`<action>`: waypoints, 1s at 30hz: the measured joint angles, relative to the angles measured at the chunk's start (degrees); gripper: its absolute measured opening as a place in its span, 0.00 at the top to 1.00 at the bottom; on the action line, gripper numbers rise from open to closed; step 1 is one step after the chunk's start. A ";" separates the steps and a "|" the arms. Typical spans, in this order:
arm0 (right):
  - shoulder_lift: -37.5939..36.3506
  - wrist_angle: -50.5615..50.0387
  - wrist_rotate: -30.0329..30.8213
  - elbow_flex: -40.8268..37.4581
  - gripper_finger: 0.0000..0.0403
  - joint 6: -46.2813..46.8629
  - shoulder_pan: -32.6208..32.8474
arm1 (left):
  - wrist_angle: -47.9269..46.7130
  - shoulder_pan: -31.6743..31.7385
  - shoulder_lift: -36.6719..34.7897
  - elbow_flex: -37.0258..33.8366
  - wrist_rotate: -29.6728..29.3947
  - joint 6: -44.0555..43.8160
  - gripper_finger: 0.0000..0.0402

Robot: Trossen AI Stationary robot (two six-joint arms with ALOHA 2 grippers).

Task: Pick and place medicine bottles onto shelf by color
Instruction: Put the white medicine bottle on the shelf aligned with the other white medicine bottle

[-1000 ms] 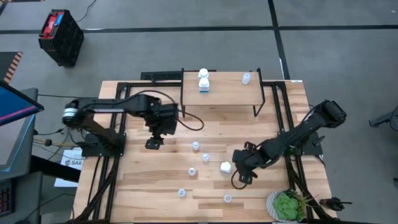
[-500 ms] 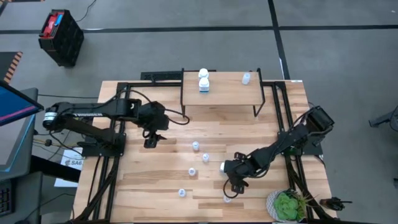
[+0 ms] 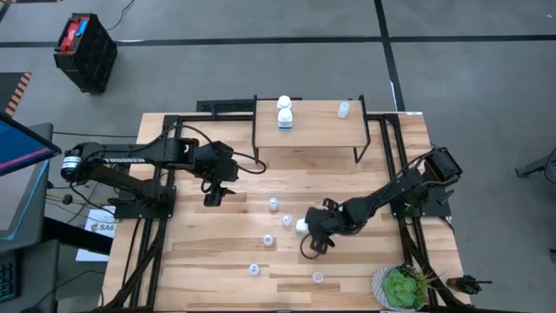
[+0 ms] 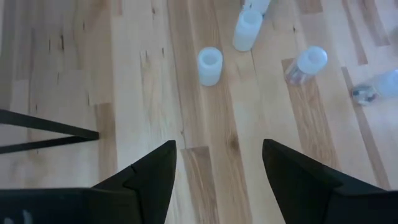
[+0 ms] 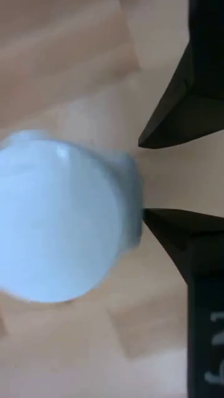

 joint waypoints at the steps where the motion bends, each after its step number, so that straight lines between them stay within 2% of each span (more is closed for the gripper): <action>1: 0.00 0.40 0.00 0.00 0.55 0.00 -0.78 | 0.04 0.00 0.00 -0.02 0.03 -0.18 0.44; 12: 0.00 6.49 0.00 0.00 0.61 -3.76 -7.29 | 0.53 0.00 0.00 0.00 0.11 -0.70 0.44; 22: 0.00 15.99 -0.15 0.00 0.63 -10.41 -9.44 | 1.00 0.00 0.00 0.00 0.15 -0.79 0.44; 25: -0.18 15.15 -0.21 0.00 0.63 -10.92 -10.23 | 5.14 -0.34 0.35 -0.50 0.23 -1.04 0.44; 30: -5.21 2.26 -0.30 1.64 0.63 -11.63 -12.29 | 15.21 -1.86 2.94 -2.46 0.58 -2.72 0.44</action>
